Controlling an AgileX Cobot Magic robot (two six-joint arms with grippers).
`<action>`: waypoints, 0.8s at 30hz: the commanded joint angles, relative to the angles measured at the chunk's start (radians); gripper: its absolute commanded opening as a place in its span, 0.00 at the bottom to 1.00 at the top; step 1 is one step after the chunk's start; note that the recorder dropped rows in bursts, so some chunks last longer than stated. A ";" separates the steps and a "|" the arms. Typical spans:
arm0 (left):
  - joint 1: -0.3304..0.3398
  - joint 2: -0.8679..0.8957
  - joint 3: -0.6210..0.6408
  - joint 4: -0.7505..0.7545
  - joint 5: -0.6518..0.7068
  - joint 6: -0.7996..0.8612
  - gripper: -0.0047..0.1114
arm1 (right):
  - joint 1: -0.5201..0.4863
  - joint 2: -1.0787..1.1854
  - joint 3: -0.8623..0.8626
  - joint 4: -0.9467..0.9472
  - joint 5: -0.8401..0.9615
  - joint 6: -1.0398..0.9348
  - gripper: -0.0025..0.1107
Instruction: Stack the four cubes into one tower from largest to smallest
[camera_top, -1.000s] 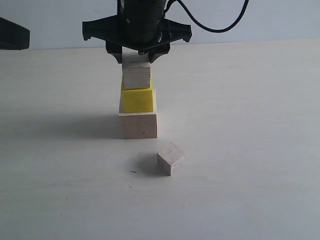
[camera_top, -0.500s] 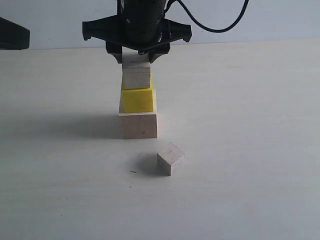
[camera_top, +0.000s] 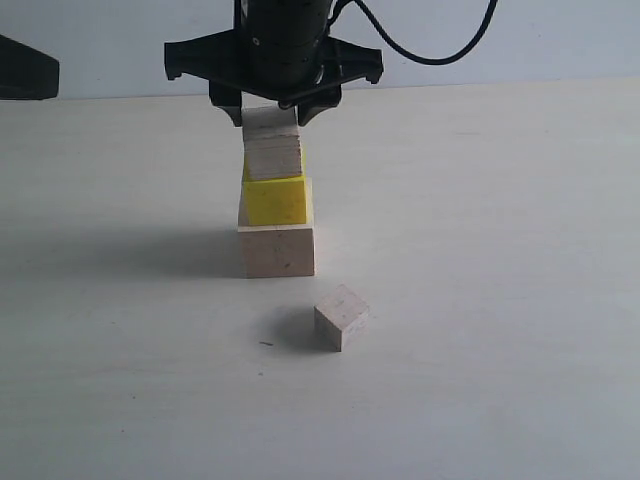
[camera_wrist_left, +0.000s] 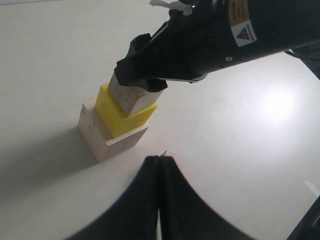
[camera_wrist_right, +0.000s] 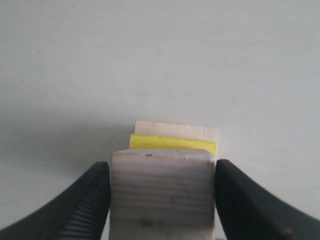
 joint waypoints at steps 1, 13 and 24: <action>-0.006 -0.006 0.005 -0.006 0.003 -0.007 0.04 | -0.001 -0.004 -0.006 -0.010 -0.017 0.002 0.59; -0.006 -0.006 0.005 -0.004 0.003 -0.007 0.04 | -0.001 -0.004 -0.006 0.034 -0.010 0.008 0.62; -0.006 -0.006 0.005 -0.002 0.003 -0.007 0.04 | -0.001 -0.004 -0.006 0.056 0.055 0.002 0.62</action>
